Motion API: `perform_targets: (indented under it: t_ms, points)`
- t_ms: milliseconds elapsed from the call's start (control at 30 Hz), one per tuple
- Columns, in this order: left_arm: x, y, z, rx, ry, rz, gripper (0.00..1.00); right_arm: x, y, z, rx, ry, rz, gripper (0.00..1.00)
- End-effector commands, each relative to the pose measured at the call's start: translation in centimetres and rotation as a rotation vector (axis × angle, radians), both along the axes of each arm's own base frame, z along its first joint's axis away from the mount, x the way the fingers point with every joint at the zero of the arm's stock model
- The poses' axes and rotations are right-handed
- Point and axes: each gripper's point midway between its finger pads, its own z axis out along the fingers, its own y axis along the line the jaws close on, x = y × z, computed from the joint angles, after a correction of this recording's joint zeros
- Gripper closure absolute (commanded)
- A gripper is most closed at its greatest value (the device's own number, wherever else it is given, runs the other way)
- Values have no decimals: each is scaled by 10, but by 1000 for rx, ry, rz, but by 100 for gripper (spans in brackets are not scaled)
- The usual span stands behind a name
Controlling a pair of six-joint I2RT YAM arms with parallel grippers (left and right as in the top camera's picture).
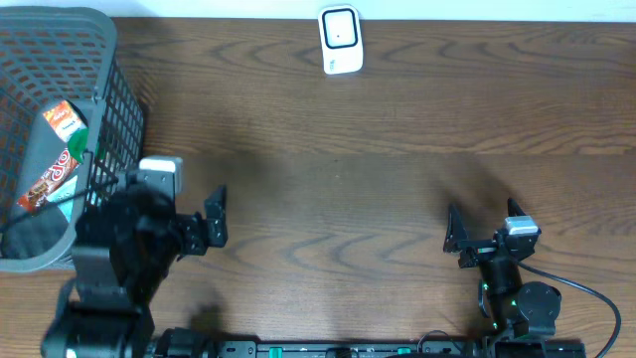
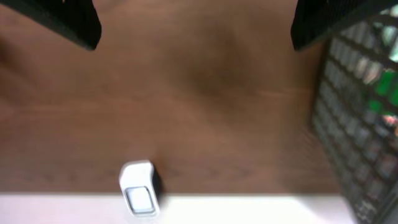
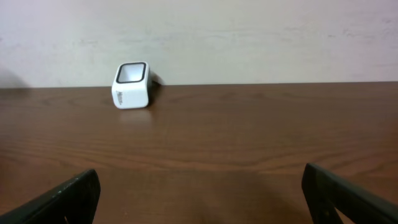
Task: Scan the item barcode
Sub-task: 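Reach the left gripper into the basket and grasp the green-lidded jar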
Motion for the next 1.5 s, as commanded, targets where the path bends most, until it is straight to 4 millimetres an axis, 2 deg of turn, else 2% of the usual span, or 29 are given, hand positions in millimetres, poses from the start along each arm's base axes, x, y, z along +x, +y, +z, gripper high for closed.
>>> perform_targets:
  t_ms: [0,133,300,467,567,700,900,1033,1233,1300,1467]
  points:
    - [7,-21,-8,-82,86,-83,2,-1,4,0,13,2,19,1]
    - [14,-21,7,-84,66,-81,2,-1,4,0,13,2,19,1]
    - [18,12,40,-19,82,112,2,-1,4,0,13,2,20,1]
    - [25,33,79,42,111,213,2,-1,4,0,13,2,19,1]
    - [36,55,99,10,132,350,2,-1,4,0,13,2,19,1]
    - [51,94,112,-66,178,546,2,-1,4,0,13,2,19,1]
    - [64,163,100,-160,262,784,2,-1,4,0,13,2,20,1]
    - [69,199,89,-165,278,875,2,-1,4,0,13,2,20,1]
    - [79,231,84,-207,247,960,2,-1,4,0,13,2,20,1]
    - [79,241,75,-238,270,1009,2,-1,4,0,13,2,19,1]
    - [83,264,33,-272,407,1078,2,-1,4,0,13,2,20,1]
